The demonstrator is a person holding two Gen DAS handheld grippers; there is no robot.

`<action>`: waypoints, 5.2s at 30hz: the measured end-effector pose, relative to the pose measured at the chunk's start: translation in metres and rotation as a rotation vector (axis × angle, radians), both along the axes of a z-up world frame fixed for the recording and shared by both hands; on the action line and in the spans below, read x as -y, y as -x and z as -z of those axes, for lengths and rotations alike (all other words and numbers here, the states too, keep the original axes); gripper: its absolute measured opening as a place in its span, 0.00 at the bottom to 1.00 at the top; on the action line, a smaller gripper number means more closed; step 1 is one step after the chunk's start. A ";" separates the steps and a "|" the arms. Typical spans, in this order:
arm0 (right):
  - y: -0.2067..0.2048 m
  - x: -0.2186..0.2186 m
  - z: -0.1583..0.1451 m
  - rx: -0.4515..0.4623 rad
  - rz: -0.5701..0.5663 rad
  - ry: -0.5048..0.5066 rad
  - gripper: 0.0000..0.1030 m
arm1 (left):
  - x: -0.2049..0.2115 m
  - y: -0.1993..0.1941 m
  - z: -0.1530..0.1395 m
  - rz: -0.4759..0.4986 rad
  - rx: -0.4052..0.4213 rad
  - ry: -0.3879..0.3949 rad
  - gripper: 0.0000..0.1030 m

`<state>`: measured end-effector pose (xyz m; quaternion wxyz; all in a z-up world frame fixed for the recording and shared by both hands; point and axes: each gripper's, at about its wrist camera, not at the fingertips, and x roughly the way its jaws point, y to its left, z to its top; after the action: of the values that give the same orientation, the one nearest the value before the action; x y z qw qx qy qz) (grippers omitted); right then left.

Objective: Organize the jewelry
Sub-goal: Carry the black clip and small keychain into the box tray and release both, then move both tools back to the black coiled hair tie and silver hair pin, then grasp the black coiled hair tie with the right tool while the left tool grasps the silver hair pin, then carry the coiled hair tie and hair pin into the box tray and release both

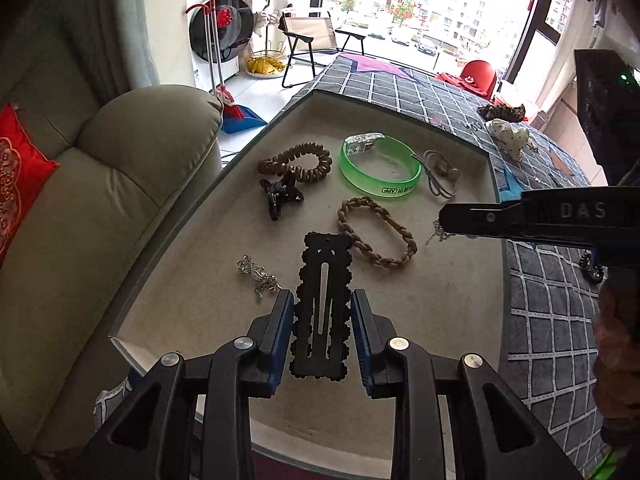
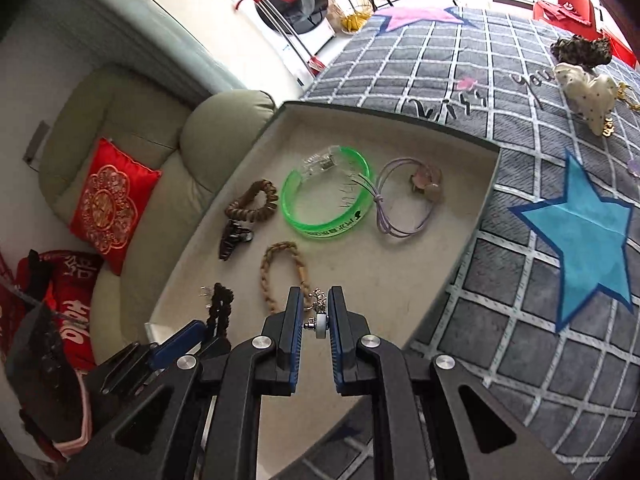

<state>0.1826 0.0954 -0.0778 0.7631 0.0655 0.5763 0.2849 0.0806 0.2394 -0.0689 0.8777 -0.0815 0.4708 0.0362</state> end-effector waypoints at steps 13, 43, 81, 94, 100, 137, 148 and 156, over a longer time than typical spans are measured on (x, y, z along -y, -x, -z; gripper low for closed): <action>-0.005 -0.010 0.014 0.017 -0.012 0.046 0.14 | 0.005 -0.006 0.011 -0.007 -0.047 -0.045 0.32; 0.033 0.101 -0.041 0.101 0.160 -0.053 0.84 | 0.051 0.017 -0.053 0.011 0.093 -0.156 1.00; 0.039 0.290 -0.003 0.145 0.350 0.160 0.13 | 0.213 -0.015 -0.031 0.265 0.009 -0.092 1.00; 0.092 0.280 -0.007 0.174 0.268 0.114 0.12 | 0.244 -0.037 -0.024 0.379 0.025 -0.044 0.96; 0.123 0.300 -0.001 0.151 0.315 0.103 0.12 | 0.292 -0.055 -0.009 0.547 -0.015 -0.050 0.82; 0.156 0.317 -0.022 0.176 0.419 0.022 0.12 | 0.284 -0.019 -0.019 0.506 0.016 -0.020 0.17; 0.145 0.268 -0.055 0.229 0.337 0.020 0.12 | 0.226 0.013 -0.053 0.391 0.106 -0.023 0.17; 0.129 0.212 -0.074 0.252 0.236 0.009 0.12 | 0.170 0.028 -0.068 0.289 0.153 -0.023 0.17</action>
<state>0.0537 -0.1167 -0.0037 0.8579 0.0928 0.4656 0.1967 0.0524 0.0691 -0.0009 0.9080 -0.0051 0.4089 -0.0914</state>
